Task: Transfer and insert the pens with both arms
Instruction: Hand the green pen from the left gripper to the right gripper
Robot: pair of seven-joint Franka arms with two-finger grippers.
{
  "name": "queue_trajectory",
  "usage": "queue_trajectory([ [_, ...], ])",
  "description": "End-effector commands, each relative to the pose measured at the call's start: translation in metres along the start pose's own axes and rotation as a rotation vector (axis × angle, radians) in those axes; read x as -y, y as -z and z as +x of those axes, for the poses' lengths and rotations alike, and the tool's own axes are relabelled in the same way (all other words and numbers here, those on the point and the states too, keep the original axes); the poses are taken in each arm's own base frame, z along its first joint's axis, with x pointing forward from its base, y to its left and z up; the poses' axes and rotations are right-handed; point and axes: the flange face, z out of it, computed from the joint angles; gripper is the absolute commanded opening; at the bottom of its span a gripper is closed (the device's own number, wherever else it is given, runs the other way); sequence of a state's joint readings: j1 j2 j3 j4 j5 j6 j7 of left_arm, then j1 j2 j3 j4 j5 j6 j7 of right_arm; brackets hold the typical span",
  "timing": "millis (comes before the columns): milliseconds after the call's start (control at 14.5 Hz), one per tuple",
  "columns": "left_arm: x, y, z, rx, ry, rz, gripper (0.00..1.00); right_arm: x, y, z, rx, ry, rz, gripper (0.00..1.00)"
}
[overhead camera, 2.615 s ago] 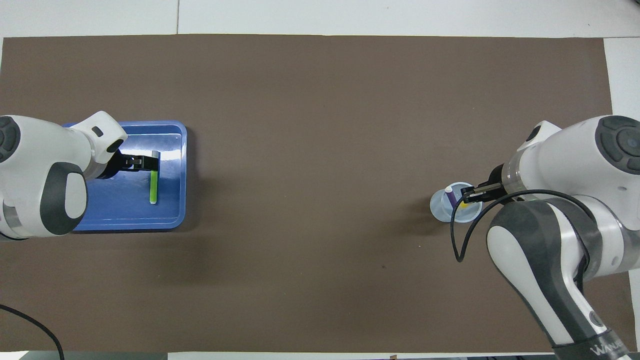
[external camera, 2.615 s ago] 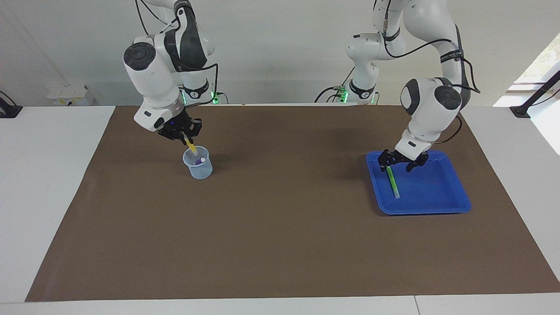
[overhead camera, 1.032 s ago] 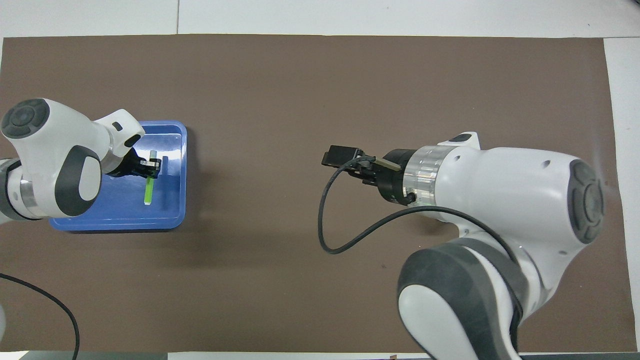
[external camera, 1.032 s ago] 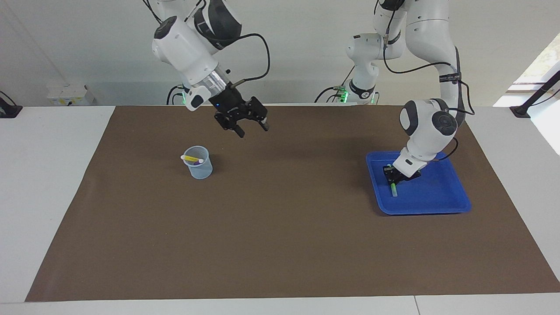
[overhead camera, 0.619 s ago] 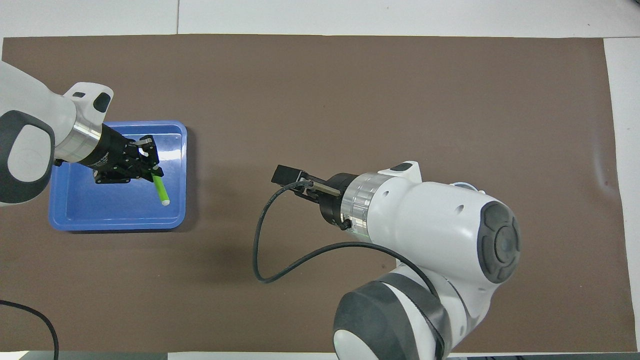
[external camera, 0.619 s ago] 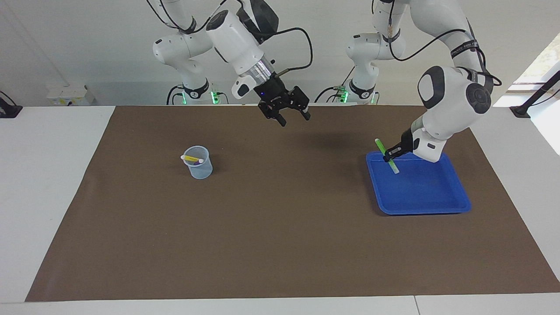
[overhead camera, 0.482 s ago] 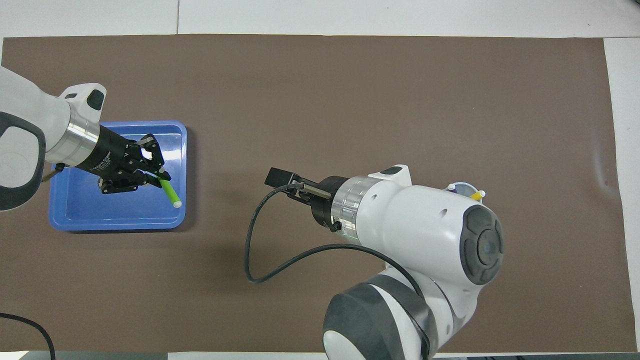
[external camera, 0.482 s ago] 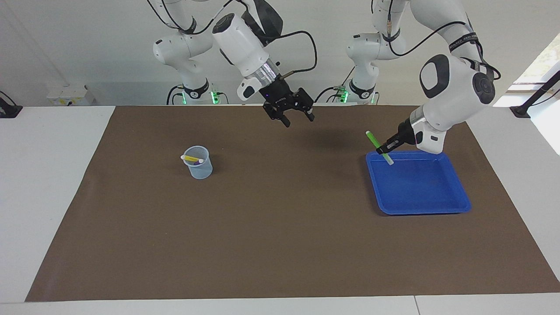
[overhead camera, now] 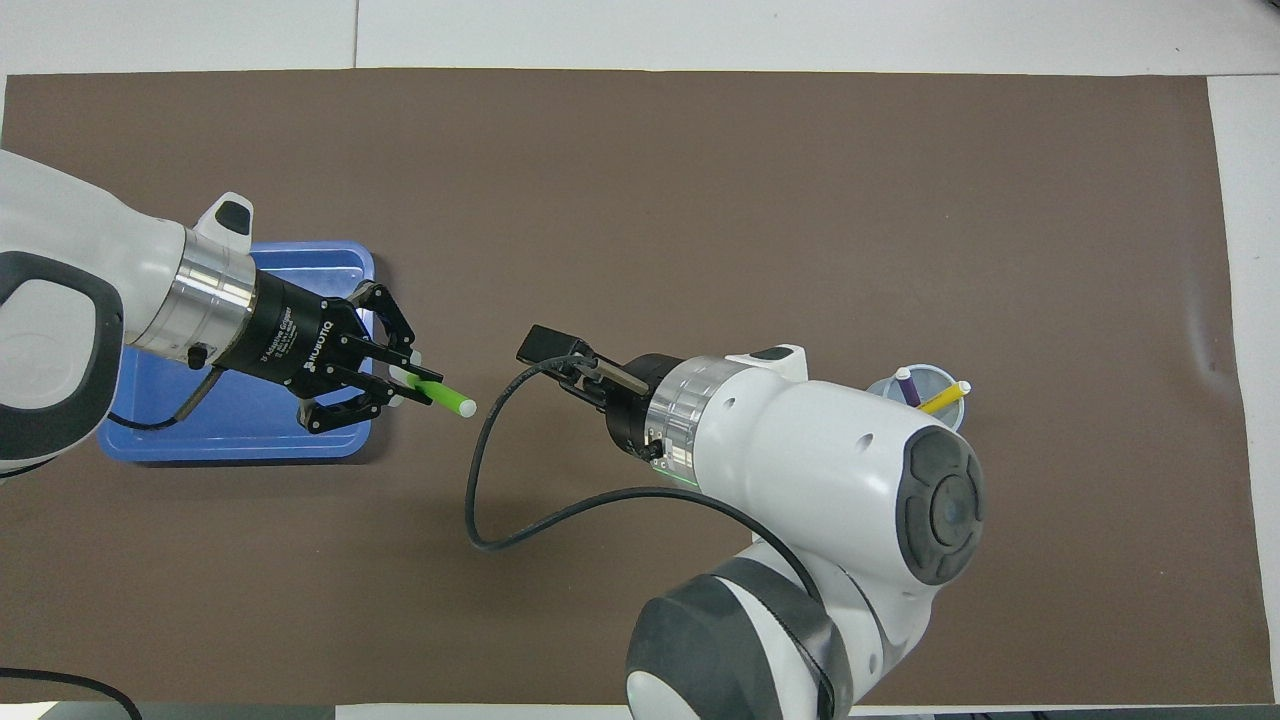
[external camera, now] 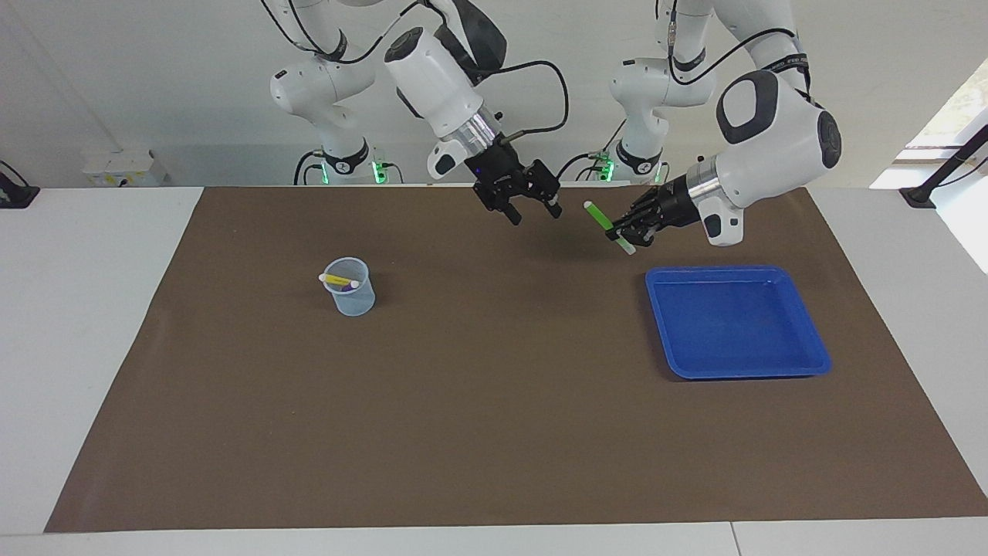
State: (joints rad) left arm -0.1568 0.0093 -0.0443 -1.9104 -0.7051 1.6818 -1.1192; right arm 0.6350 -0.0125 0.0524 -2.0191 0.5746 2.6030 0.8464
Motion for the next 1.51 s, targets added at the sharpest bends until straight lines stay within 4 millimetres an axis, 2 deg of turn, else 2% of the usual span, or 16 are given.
queue_trajectory([
  [0,0.011,-0.014,-0.012,0.053,0.096,-0.071,0.0,0.01,-0.003,-0.011,-0.011,-0.072,0.051,1.0],
  [344,0.009,-0.018,-0.019,0.12,0.164,-0.123,0.0,0.02,-0.008,-0.038,0.014,-0.004,0.05,1.0],
  [482,0.011,-0.029,-0.026,0.121,0.155,-0.105,0.0,0.019,-0.01,-0.038,0.017,0.032,0.041,1.0],
  [619,0.011,-0.03,-0.027,0.117,0.153,-0.111,0.0,0.018,-0.008,-0.033,0.011,0.081,0.043,0.96],
  [688,0.012,-0.03,-0.027,0.118,0.154,-0.11,0.0,0.018,-0.008,-0.032,0.008,0.086,0.045,0.9],
  [894,0.013,-0.03,-0.027,0.117,0.154,-0.11,0.0,0.018,-0.007,-0.027,0.001,0.086,0.047,0.59],
  [963,0.012,-0.031,-0.027,0.119,0.157,-0.111,0.0,0.017,-0.007,-0.025,-0.002,0.094,0.046,0.52],
  [1170,0.012,-0.029,-0.026,0.119,0.16,-0.116,0.0,0.016,-0.006,-0.023,-0.004,0.101,0.046,0.5],
  [1445,0.011,-0.029,-0.027,0.116,0.16,-0.121,0.0,0.016,-0.007,-0.024,-0.001,0.103,0.044,0.06],
])
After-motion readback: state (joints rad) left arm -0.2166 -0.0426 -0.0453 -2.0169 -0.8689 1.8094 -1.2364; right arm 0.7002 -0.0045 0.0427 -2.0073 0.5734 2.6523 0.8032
